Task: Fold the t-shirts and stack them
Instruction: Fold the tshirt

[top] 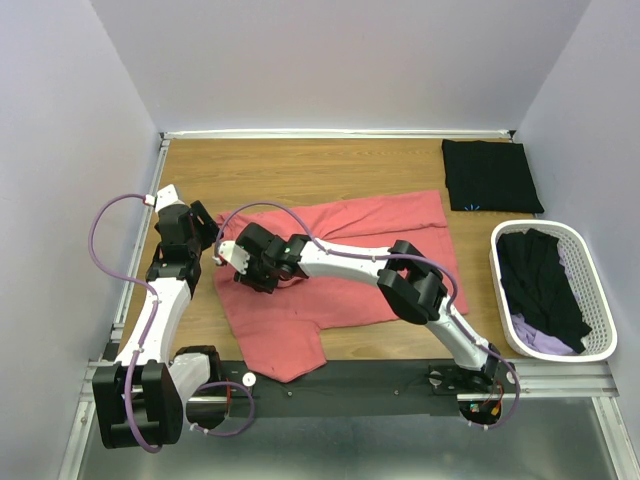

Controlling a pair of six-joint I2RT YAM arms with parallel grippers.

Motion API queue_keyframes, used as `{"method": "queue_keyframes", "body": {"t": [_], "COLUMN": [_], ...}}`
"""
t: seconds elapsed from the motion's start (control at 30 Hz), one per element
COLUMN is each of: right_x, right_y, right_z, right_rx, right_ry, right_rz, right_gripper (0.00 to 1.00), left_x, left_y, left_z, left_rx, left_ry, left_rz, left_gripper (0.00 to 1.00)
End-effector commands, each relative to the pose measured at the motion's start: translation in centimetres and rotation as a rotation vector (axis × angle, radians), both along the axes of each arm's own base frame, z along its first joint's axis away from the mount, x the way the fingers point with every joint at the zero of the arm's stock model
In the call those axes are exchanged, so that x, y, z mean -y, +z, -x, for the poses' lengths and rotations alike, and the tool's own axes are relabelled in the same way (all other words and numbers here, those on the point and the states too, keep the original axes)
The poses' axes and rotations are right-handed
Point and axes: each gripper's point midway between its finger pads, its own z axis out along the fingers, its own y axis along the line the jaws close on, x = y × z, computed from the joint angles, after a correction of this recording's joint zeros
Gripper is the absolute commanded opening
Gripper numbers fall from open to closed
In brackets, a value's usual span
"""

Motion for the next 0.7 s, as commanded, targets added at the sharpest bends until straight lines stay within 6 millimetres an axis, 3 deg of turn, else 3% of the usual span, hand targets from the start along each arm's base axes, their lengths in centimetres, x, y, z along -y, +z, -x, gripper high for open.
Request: {"method": "queue_keyframes", "body": {"t": [0.0, 0.67], "right_x": [-0.2, 1.8], "right_y": [-0.7, 0.4], "right_z": [-1.6, -5.5], "right_rx": [0.060, 0.256], "right_ry": [-0.047, -0.165], "right_rz": [0.013, 0.048], "right_gripper": [0.40, 0.39], "left_x": [-0.4, -0.3], "left_y": [0.1, 0.1], "left_z": [0.2, 0.2], "left_rx": [0.010, 0.010], "left_ry": [0.019, 0.015], "left_rz": [-0.001, 0.001], "left_gripper": [0.73, 0.73]}}
